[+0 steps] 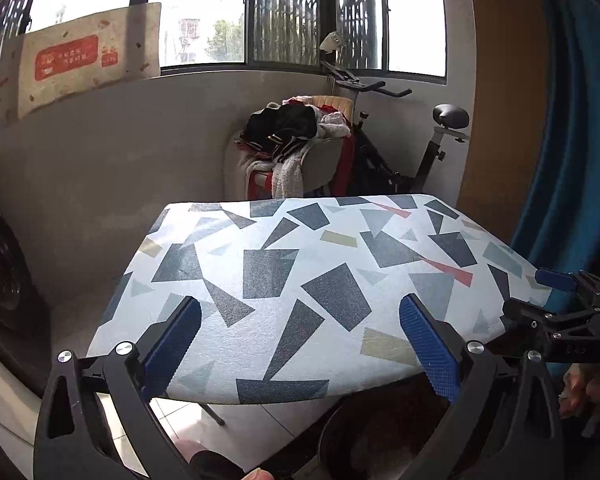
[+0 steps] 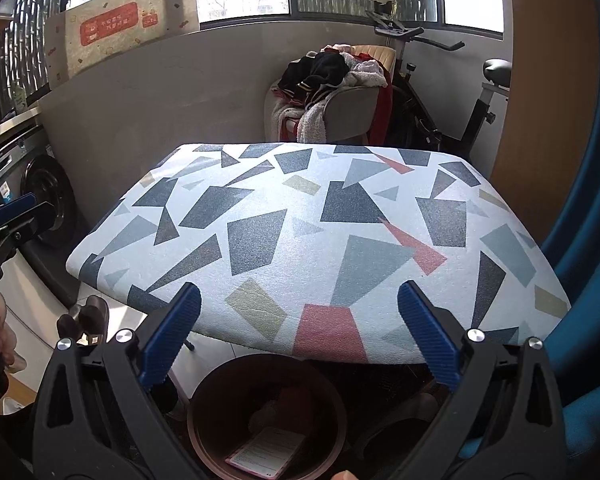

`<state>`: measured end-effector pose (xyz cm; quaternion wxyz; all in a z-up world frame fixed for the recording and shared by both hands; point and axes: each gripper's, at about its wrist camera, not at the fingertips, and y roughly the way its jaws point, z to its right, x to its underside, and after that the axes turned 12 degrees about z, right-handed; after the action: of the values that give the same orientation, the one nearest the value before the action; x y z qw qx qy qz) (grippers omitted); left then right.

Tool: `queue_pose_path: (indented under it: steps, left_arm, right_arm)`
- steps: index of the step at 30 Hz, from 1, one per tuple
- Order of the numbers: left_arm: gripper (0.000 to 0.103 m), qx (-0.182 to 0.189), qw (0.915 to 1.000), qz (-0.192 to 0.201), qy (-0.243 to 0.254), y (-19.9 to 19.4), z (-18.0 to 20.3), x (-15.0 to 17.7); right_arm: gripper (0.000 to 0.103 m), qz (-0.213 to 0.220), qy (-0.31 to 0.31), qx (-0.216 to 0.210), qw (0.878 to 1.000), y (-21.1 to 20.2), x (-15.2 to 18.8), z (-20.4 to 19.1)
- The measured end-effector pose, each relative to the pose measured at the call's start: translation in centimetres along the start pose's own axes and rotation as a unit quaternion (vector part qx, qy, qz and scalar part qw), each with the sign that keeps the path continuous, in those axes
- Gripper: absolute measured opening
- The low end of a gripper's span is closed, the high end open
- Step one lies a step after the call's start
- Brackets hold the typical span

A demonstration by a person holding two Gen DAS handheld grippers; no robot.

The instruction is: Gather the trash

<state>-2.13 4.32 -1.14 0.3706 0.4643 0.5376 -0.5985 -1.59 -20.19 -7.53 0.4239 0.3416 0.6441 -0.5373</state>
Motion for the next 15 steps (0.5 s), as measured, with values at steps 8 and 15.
queue_pose_path:
  steps: [8, 15]
  left_arm:
    - [0.097, -0.01, 0.9998, 0.019, 0.001, -1.4, -0.5, -2.4]
    - [0.097, -0.024, 0.9997, 0.011, 0.001, -1.7, -0.5, -2.4]
  right_arm:
    - [0.097, 0.032, -0.012, -0.005, 0.999, -2.4, -2.7, -0.9]
    - [0.097, 0.048, -0.015, -0.006, 0.999, -3.6, -3.7, -1.1]
